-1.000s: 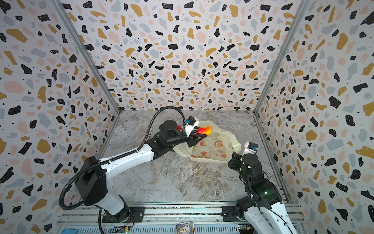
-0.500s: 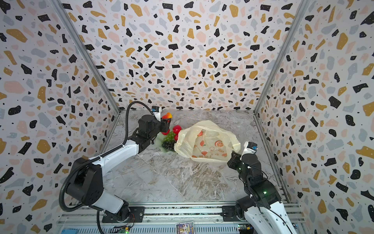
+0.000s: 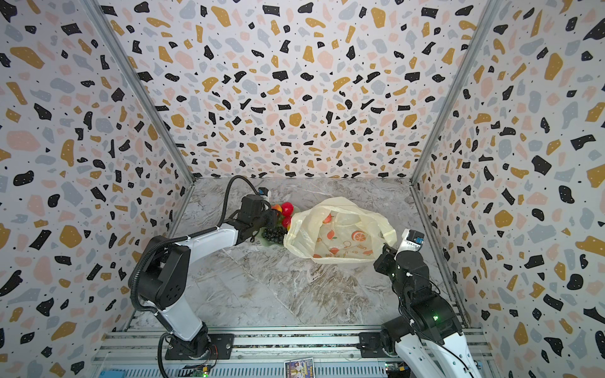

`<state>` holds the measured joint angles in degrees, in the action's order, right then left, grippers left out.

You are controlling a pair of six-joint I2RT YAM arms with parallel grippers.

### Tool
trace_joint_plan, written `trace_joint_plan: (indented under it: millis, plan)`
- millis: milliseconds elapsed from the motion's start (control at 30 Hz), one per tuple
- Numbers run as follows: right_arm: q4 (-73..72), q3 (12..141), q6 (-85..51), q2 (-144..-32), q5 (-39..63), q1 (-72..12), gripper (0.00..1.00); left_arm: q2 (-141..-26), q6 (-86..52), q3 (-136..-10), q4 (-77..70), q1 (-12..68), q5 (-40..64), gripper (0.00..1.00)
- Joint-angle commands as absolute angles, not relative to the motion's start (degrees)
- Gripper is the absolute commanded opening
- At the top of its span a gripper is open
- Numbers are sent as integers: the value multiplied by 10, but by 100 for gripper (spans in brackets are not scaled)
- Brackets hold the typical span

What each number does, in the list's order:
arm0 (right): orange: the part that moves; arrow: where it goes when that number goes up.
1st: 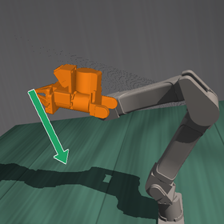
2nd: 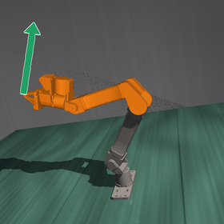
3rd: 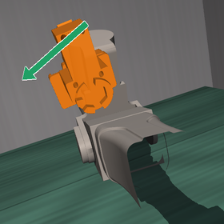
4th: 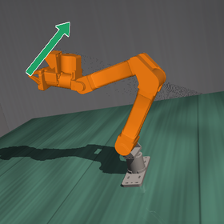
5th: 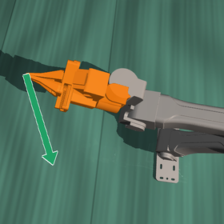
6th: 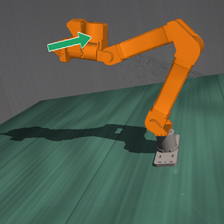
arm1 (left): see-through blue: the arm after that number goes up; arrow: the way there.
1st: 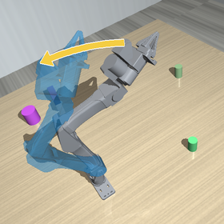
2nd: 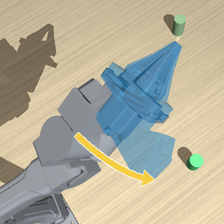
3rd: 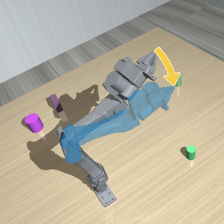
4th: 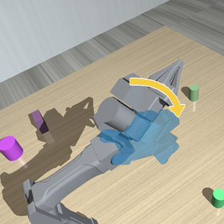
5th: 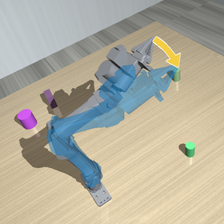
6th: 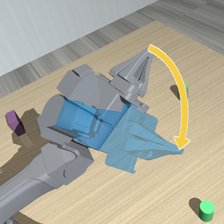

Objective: Take fruits out of the plastic bag
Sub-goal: Place the fake fruit on the plate.

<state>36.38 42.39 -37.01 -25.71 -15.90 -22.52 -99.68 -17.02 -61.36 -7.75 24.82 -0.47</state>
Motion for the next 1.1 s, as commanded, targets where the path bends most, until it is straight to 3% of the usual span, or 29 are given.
trace_joint_plan:
  millis: [0,233,433,600,767,867,1067]
  plan:
    - [378,437,-362,-254,-167,-228,0,-999,-171,-606,-91,250,14,19]
    - [372,437,-360,-257,-164,-228,0,-1007,-171,-611,-73,250,20,33]
    - [366,433,-361,-258,-158,-227,0,-988,-164,-609,-63,250,9,56]
    - [359,433,-360,-262,-151,-227,0,-963,-163,-611,-63,250,3,65]
    - [353,432,-358,-266,-148,-228,0,-936,-157,-618,-50,250,-9,66]
    - [353,432,-354,-268,-142,-228,0,-906,-148,-624,-48,262,-6,62]
    - [350,433,-348,-270,-131,-228,0,-856,-62,-703,-26,378,-11,48]
